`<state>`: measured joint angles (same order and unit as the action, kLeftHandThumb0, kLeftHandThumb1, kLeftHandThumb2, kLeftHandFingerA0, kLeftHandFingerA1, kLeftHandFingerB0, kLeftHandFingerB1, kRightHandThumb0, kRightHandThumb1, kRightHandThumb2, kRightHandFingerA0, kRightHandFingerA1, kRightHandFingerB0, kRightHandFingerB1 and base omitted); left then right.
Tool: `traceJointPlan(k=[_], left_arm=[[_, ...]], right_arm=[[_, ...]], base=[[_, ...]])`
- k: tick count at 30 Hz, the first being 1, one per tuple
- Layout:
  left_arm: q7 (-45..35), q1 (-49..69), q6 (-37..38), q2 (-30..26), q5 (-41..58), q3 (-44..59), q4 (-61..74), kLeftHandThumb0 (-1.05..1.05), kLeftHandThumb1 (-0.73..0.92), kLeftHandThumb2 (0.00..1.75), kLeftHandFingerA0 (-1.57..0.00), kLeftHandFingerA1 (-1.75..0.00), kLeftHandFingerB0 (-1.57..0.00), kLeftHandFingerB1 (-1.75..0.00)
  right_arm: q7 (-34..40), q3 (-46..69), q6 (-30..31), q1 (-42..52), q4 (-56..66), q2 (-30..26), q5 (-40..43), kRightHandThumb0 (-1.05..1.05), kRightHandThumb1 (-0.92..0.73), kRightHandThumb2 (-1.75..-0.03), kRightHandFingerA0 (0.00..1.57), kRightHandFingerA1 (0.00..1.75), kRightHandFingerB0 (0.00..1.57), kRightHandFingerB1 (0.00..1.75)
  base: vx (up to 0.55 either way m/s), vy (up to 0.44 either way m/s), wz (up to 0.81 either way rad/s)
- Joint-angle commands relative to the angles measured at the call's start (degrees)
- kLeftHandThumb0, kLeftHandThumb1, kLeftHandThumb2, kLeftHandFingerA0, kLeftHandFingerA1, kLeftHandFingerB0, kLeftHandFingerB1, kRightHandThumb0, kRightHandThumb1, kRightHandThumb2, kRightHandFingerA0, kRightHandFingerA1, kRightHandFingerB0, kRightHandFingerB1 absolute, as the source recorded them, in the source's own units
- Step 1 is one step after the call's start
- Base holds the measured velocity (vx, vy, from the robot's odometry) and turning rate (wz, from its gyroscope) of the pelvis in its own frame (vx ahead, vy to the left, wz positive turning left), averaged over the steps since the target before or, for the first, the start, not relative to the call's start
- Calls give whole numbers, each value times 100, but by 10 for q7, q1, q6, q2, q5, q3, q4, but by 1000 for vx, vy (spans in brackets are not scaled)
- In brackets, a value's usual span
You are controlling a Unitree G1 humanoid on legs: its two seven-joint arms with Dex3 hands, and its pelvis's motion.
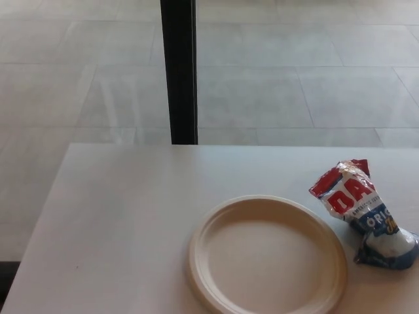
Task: The robot uses its right hand to pick up a bag of sunflower seeds kept in the middle of the desk and tilts it over a plate kept next to it to pour out a few seeds and then puts the bag of seeds back on the desk
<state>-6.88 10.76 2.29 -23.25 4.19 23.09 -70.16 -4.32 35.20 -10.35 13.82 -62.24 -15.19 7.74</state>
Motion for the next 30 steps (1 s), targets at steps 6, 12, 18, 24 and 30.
traceJointPlan(k=[6,12,18,24,30], left_arm=[[-35,-5,18,-24,38,35,-29,-66,67,61,-43,-60,-36,-38],[-41,-5,16,-25,38,36,-32,-65,67,60,-42,-61,-38,-38],[-35,9,30,-20,30,30,-35,-66,68,61,-45,-60,-38,-38],[-32,10,30,-11,42,42,-41,-64,52,91,-43,-65,-32,-51],[-38,12,34,-8,42,43,-39,-65,66,60,-45,-62,-39,-38]], right_arm=[[-12,113,-13,-24,-35,-33,122,-68,-51,-92,0,24,2,33],[10,212,18,-55,-36,-60,200,-87,-59,-95,0,11,0,10],[37,248,40,-85,-36,-105,209,-94,-68,-99,0,7,0,1],[-8,244,86,-140,24,-156,229,-102,-68,-100,0,5,0,0],[13,208,176,-164,215,-160,244,-86,-79,-64,0,0,0,0]], base=[[0,0,0],[0,0,0],[0,0,0],[0,0,0],[1,0,1]])
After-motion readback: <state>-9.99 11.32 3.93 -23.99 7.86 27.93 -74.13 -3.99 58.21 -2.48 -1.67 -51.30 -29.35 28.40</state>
